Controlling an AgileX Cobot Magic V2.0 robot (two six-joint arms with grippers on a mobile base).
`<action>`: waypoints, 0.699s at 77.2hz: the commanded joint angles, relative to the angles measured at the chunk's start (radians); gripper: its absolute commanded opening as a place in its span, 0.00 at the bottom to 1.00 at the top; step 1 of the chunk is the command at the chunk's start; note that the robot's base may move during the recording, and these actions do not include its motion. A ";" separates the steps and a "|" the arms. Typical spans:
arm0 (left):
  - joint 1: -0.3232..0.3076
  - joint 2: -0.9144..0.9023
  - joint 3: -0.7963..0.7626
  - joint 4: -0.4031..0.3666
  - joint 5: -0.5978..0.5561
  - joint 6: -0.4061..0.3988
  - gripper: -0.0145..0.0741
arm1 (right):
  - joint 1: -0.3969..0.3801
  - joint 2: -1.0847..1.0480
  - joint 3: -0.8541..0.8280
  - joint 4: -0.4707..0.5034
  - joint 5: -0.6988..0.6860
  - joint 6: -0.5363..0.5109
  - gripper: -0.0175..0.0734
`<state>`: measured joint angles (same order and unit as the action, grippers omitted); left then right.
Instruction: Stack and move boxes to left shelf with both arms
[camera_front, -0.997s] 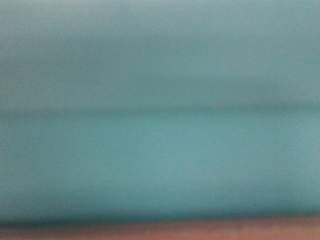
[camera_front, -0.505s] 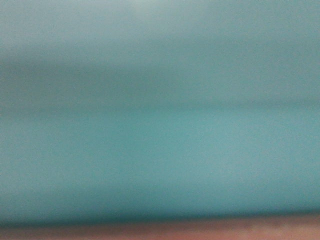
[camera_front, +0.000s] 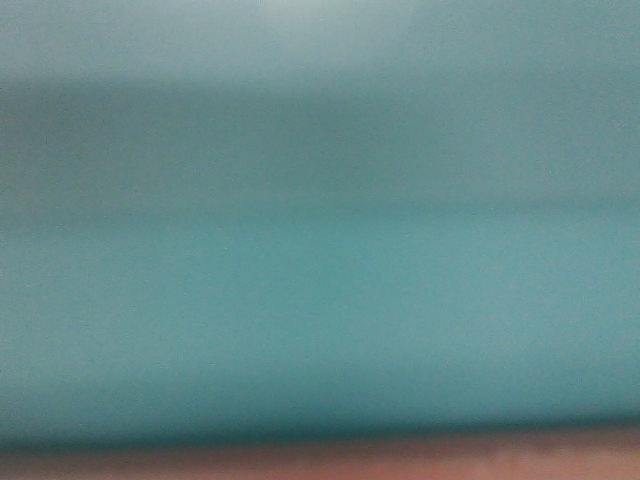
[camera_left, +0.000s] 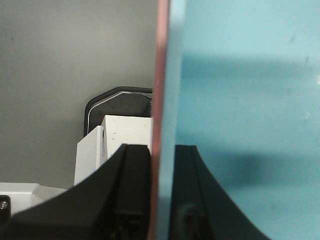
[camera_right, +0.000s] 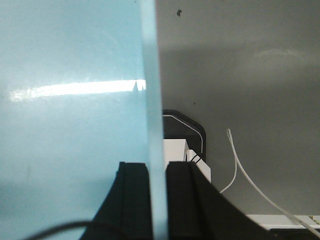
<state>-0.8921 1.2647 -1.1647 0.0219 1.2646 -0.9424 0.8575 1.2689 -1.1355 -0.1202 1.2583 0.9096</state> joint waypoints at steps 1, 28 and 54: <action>-0.007 -0.032 -0.031 -0.022 0.040 -0.011 0.17 | -0.002 -0.035 -0.028 -0.012 0.000 0.001 0.26; -0.007 -0.032 -0.031 -0.022 0.040 -0.011 0.17 | -0.002 -0.035 -0.028 -0.012 0.000 0.001 0.26; -0.007 -0.032 -0.031 -0.022 0.040 -0.011 0.17 | -0.002 -0.035 -0.028 -0.012 0.000 0.001 0.26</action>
<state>-0.8921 1.2647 -1.1647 0.0197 1.2646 -0.9424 0.8575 1.2689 -1.1338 -0.1218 1.2583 0.9096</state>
